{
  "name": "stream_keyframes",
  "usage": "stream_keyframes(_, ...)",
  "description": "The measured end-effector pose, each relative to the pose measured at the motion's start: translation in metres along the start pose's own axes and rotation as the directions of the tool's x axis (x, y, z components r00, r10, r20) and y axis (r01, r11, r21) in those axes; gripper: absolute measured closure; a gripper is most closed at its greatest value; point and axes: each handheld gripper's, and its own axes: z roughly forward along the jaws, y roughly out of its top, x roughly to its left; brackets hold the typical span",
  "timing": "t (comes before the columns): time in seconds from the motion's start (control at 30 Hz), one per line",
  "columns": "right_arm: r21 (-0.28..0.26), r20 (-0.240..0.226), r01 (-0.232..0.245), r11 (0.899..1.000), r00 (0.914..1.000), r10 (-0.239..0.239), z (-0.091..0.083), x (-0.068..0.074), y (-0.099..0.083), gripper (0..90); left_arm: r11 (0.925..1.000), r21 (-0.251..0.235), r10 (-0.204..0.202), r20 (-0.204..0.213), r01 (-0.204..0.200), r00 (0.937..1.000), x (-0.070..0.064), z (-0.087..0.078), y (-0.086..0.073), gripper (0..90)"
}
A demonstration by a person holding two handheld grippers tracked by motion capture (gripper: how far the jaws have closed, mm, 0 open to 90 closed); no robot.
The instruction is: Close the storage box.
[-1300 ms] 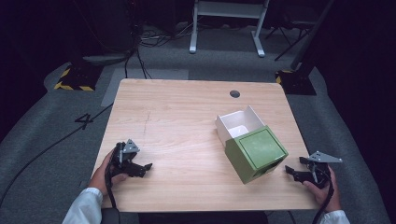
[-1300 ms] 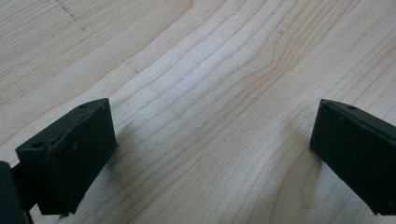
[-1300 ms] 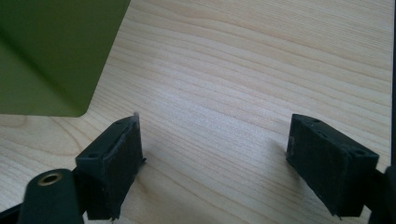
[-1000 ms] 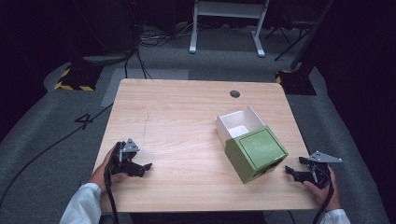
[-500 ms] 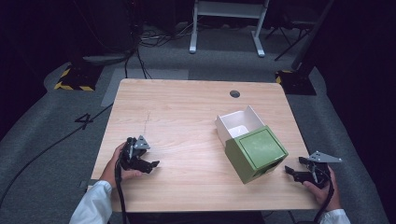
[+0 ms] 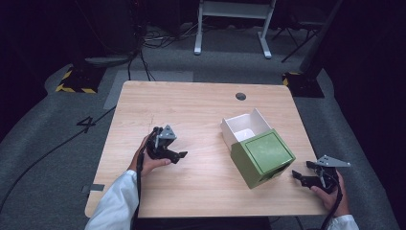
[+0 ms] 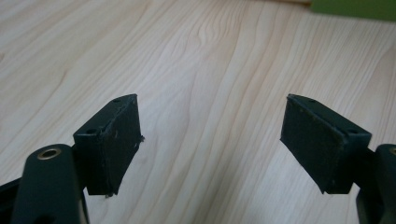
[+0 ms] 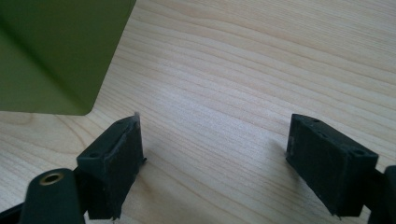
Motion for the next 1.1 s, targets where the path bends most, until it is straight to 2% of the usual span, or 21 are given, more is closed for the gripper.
stream_keyframes(0.03,0.000,0.000,0.000,1.000,1.0000,0.000,0.000,0.000,0.000,18.7,0.9998,-0.017,-0.011,0.005,0.011,0.9999,0.000,0.002,0.004,19.4)
stream_keyframes(0.23,0.000,0.001,0.001,1.000,1.0000,-0.001,0.000,0.000,0.000,18.7,0.9972,-0.054,-0.054,-0.055,0.051,0.9970,0.000,0.018,0.029,19.7)
stream_keyframes(0.33,-0.001,0.002,0.001,1.000,1.0000,-0.001,0.000,0.000,0.000,18.7,0.9965,-0.074,-0.047,-0.106,0.039,0.9933,-0.002,0.023,0.043,21.2)
stream_keyframes(0.4,0.000,0.002,0.001,1.000,1.0000,-0.001,0.000,0.000,0.000,18.8,0.9937,-0.104,-0.050,-0.101,0.040,0.9936,-0.002,0.025,0.053,21.2)
stream_keyframes(0.47,0.000,0.002,0.001,1.000,1.0000,-0.001,0.000,0.000,0.000,18.8,0.9887,-0.136,-0.077,-0.093,0.064,0.9927,-0.002,0.027,0.065,21.2)
stream_keyframes(0.57,0.000,0.002,0.001,1.000,1.0000,-0.001,0.000,0.000,0.000,18.7,0.9851,-0.160,-0.077,-0.085,0.063,0.9934,-0.003,0.029,0.081,21.2)
stream_keyframes(0.6,0.000,0.002,0.001,1.000,1.0000,-0.001,0.000,0.000,0.000,18.7,0.9851,-0.160,-0.077,-0.085,0.063,0.9934,-0.003,0.029,0.081,21.2)
stream_keyframes(0.63,0.000,0.002,0.001,1.000,1.0000,-0.001,0.000,0.000,0.000,18.7,0.9837,-0.168,-0.077,-0.075,0.063,0.9942,-0.005,0.031,0.092,21.2)
stream_keyframes(0.7,-0.001,0.002,0.001,1.000,1.0000,-0.001,0.000,0.000,0.000,18.7,0.9816,-0.183,-0.069,-0.081,0.053,0.9943,-0.006,0.035,0.102,21.7)
stream_keyframes(0.73,-0.001,0.002,0.002,1.000,1.0000,-0.002,0.000,0.000,0.000,18.7,0.9818,-0.182,-0.070,-0.083,0.054,0.9941,-0.007,0.038,0.107,21.8)
stream_keyframes(0.8,-0.001,0.003,0.001,1.000,1.0000,-0.001,0.000,0.000,0.000,18.7,0.9849,-0.170,-0.054,-0.114,0.034,0.9920,-0.008,0.043,0.116,22.1)
stream_keyframes(0.93,-0.001,0.004,0.001,1.000,1.0000,-0.001,0.000,0.000,0.000,18.7,0.9877,-0.152,-0.057,-0.136,0.036,0.9891,-0.006,0.053,0.126,22.9)
stream_keyframes(0.97,-0.001,0.004,0.001,1.000,1.0000,-0.001,0.000,0.000,0.000,18.7,0.9898,-0.140,-0.047,-0.157,0.025,0.9864,-0.004,0.058,0.129,22.9)
stream_keyframes(1.1,-0.001,0.004,0.002,1.000,1.0000,-0.001,0.000,0.000,0.000,18.7,0.9905,-0.126,-0.076,-0.174,0.054,0.9819,0.007,0.072,0.134,23.2)
